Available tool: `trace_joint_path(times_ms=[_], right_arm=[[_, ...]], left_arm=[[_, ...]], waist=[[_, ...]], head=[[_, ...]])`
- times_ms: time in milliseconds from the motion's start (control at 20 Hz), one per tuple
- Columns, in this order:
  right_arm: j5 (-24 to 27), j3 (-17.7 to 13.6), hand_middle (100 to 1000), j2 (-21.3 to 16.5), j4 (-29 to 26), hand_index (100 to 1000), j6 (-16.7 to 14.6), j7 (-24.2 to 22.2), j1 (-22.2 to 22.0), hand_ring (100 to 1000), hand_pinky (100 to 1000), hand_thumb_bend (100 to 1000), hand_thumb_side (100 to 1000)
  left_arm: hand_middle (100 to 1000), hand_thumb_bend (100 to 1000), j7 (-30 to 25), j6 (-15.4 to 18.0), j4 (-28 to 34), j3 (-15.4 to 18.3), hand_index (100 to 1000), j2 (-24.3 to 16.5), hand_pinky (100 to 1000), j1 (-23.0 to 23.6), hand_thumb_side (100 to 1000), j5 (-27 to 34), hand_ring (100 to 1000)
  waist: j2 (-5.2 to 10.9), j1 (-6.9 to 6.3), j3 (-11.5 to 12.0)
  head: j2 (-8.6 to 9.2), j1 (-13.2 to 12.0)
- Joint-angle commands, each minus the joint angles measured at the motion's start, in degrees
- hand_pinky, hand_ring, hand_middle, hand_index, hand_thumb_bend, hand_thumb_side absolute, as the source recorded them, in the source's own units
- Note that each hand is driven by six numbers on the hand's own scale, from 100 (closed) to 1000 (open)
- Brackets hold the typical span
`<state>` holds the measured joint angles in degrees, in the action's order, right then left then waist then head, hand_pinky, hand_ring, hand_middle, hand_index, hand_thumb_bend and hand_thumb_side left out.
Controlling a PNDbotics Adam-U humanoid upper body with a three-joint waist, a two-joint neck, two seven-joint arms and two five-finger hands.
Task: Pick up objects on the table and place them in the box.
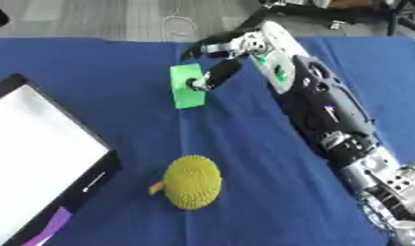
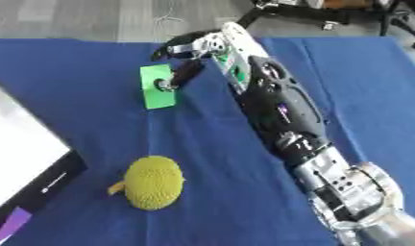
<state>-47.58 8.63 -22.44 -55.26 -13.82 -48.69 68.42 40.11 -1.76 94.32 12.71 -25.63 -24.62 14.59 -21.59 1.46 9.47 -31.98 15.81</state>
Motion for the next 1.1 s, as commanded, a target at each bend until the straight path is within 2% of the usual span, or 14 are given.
trace_joint_path(times_ms=[50,300,500,950,1050,1100], right_arm=[[1.03,-0.34,976,-0.91,0.68,1000,0.43,-0.48,0.36,992,1000,207,464],[2.43,-0.35,975,-0.94,0.59,1000,1.33,-0.01,0.34,990,1000,215,428],[3.41,-0.35,970,-0.88,0.43,1000,1.76,0.20,0.32,984,1000,246,324],[7.55,-0.24,979,-1.18,-0.42,1000,3.53,0.30,0.68,987,1000,186,309],[8.71,-0.18,984,-1.27,-0.62,1000,3.81,0.03,0.62,989,1000,155,340],[9.53,-0.17,986,-1.26,-0.68,1000,3.86,-0.20,0.57,990,1000,132,392]], left_arm=[[642,675,-0.35,0.00,0.42,0.66,794,-0.97,758,-0.45,573,0.20,795],[641,673,-0.53,-0.11,0.33,0.67,794,-0.99,759,-0.34,573,0.30,792],[638,669,-0.72,-0.21,0.31,0.64,792,-1.00,760,-0.42,571,0.28,792],[631,667,-0.73,-0.25,0.22,0.76,791,-1.04,762,-0.27,566,0.40,791],[630,666,-0.77,-0.28,0.21,0.77,792,-1.08,762,-0.19,567,0.39,791],[630,665,-0.80,-0.31,0.19,0.78,792,-1.09,763,-0.15,568,0.41,791]], waist=[[0.05,0.42,-0.02],[-0.02,0.39,-0.13],[-0.04,0.42,-0.11],[0.19,0.67,-0.14],[0.28,0.72,-0.16],[0.32,0.75,-0.19]], head=[[0.66,0.27],[0.58,0.28],[0.51,0.44],[0.16,0.33],[0.02,0.21],[-0.03,0.14]])
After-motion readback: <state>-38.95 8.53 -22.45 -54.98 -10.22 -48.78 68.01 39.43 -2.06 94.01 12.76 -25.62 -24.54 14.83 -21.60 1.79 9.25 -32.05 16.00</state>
